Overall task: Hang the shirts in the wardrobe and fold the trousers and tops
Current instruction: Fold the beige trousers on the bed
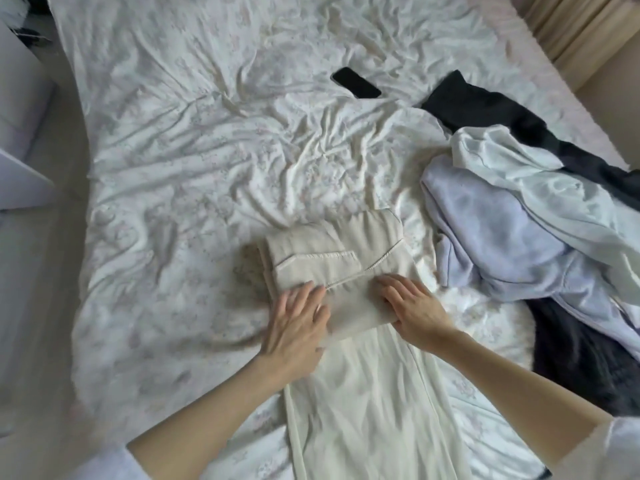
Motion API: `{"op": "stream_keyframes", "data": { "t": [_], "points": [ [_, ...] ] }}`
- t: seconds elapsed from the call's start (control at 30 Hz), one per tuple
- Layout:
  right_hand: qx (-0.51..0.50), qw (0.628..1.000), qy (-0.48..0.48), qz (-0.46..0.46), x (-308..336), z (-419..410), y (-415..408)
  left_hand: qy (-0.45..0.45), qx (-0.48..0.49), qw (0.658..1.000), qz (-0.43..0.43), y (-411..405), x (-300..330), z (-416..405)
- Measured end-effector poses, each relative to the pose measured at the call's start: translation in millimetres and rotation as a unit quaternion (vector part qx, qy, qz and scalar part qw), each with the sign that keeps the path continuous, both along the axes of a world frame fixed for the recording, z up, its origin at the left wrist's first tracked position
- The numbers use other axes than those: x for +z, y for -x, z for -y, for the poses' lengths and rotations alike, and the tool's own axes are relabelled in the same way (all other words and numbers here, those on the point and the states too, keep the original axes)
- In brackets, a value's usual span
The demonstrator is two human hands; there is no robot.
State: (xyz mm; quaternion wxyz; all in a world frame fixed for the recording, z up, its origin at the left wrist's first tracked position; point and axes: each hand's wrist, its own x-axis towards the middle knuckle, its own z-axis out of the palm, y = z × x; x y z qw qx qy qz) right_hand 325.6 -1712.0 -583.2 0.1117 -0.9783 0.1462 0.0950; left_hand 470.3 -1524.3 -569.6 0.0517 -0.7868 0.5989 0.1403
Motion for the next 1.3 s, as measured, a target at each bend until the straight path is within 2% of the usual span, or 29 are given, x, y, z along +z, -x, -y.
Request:
{"op": "stream_keyframes", "data": {
  "t": [0.07,0.13,0.23,0.27,0.33,0.4,0.43,0.5,0.63,0.77,0.87,0.97,1.03,1.17,1.23,1.3],
  "points": [
    [0.018,0.995,-0.032,-0.090,-24,-7,20,-0.095,0.014,0.995,-0.040,9,-33,-12],
    [0.046,0.986,-0.068,-0.144,-40,-11,29,-0.121,0.036,0.991,-0.055,8,-58,-22],
    [0.026,0.987,-0.104,-0.117,-44,-12,24,-0.112,0.057,0.991,-0.047,2,-72,-20],
    [0.012,0.991,-0.100,-0.086,-41,-8,16,-0.081,0.063,0.994,-0.040,1,-69,-15],
    [-0.014,0.998,-0.060,-0.013,-33,2,-5,0.054,0.088,0.995,-0.009,-4,-61,1],
    [-0.046,0.997,-0.028,0.047,-27,16,-33,0.178,0.150,0.973,0.001,-24,-59,22],
    [-0.054,0.997,-0.016,0.055,-28,26,-50,0.195,0.182,0.964,-0.015,-39,-57,35],
    [-0.053,0.998,-0.019,0.019,-30,45,-84,0.133,0.227,0.962,-0.068,-69,-60,55],
    [-0.052,0.983,-0.116,-0.132,-38,70,-135,-0.074,0.228,0.956,-0.168,-112,-74,74],
    [-0.024,0.958,-0.120,-0.258,-42,90,-156,-0.140,0.205,0.938,-0.243,-141,-73,89],
    [-0.045,0.925,-0.169,-0.337,-33,104,-168,-0.202,0.222,0.896,-0.326,-152,-64,98],
    [-0.041,0.902,-0.165,-0.396,-17,108,-173,-0.224,0.224,0.888,-0.334,-153,-54,101],
    [-0.010,0.924,-0.121,-0.363,-10,103,-168,-0.196,0.230,0.890,-0.342,-148,-49,97],
    [-0.022,0.981,-0.075,-0.179,3,97,-156,-0.126,0.251,0.902,-0.328,-150,-22,94],
    [-0.062,0.992,-0.044,-0.100,20,101,-161,-0.061,0.265,0.922,-0.274,-159,-1,103],
    [-0.093,0.996,0.008,-0.007,39,106,-168,0.020,0.268,0.948,-0.170,-165,26,115]
  ]
}}
